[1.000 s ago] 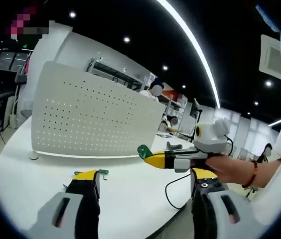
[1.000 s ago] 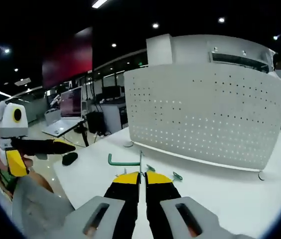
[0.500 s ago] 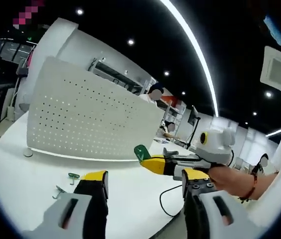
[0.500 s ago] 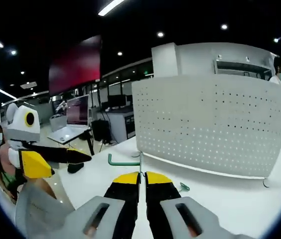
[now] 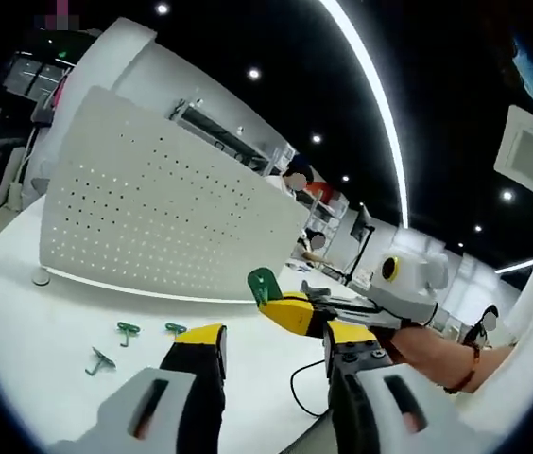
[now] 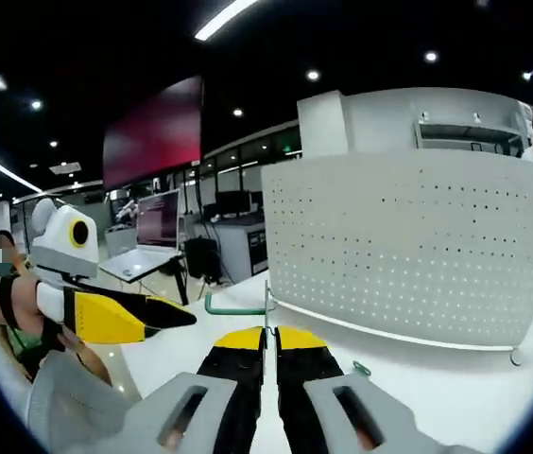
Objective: Insert the hook assembly into the mounting plate slot until the hook locks in place.
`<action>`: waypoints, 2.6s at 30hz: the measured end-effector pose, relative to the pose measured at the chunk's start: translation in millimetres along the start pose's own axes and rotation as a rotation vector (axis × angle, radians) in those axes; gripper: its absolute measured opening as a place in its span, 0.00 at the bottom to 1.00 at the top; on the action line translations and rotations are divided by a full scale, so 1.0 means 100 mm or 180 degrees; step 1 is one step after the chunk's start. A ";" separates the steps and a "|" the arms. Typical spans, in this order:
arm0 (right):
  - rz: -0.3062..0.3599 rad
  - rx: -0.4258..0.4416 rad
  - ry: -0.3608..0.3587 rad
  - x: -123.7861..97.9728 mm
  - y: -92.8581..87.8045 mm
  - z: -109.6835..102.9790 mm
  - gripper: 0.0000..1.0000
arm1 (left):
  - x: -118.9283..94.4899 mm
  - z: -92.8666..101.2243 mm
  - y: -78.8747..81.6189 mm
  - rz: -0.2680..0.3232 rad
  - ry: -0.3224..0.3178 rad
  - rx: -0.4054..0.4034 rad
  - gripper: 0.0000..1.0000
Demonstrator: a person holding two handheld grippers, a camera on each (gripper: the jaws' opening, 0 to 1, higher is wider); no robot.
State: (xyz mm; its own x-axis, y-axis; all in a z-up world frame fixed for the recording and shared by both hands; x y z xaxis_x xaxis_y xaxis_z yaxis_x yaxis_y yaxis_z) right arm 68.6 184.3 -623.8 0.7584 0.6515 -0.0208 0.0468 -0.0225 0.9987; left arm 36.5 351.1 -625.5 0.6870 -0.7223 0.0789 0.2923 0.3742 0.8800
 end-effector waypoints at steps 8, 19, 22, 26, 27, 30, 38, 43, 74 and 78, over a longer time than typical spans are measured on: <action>0.0036 -0.0019 0.0133 0.06 -0.01 -0.05 0.03 | 0.08 -0.06 0.01 -0.0026 -0.0027 -0.0140 0.32; 0.0044 -0.0082 0.0276 0.08 -0.01 -0.12 0.03 | 0.12 -0.07 0.02 -0.0031 -0.0068 -0.0377 0.23; 0.0080 -0.0084 0.0325 0.08 -0.01 -0.15 0.03 | 0.12 -0.08 0.02 -0.0029 -0.0052 -0.0417 0.19; 0.0078 -0.0115 0.0374 0.09 -0.02 -0.19 0.03 | 0.12 -0.10 0.02 -0.0006 -0.0046 -0.0457 0.16; 0.0072 -0.0112 0.0373 0.09 -0.02 -0.19 0.03 | 0.12 -0.10 0.02 -0.0002 -0.0037 -0.0476 0.16; 0.0077 -0.0140 0.0388 0.09 -0.03 -0.20 0.03 | 0.11 -0.11 0.03 -0.0012 -0.0037 -0.0495 0.13; 0.0122 -0.0271 0.0443 0.09 0.00 -0.21 0.03 | 0.11 -0.12 0.01 -0.0070 -0.0028 -0.0569 0.04; 0.0107 -0.0473 0.0511 0.09 0.00 -0.23 0.03 | 0.10 -0.13 0.00 -0.0101 -0.0023 -0.0604 0.04; 0.0090 -0.0555 0.0550 0.11 -0.04 -0.23 0.03 | 0.10 -0.16 -0.04 -0.0121 -0.0020 -0.0525 0.02; 0.0064 -0.0549 0.0548 0.12 -0.05 -0.22 0.04 | 0.10 -0.16 -0.03 -0.0146 -0.0018 -0.0456 0.02</action>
State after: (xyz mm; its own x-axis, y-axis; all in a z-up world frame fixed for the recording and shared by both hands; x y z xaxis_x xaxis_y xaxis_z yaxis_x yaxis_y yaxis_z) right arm 62.5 209.0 -627.6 0.6353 0.7722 -0.0071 -0.0903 0.0833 0.9924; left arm 52.8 352.1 -634.9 0.6670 -0.7438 0.0431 0.4157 0.4196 0.8069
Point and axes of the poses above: the point that each gripper's makers call its tool centre point, and the gripper's own axes: x roughly forward along the fingers, z roughly to its right, y roughly out of its top, the point moved 9 cm from there along -x, roughly backward along the fingers, and after that the axes turned 8 degrees about z, right-handed, at the moved point
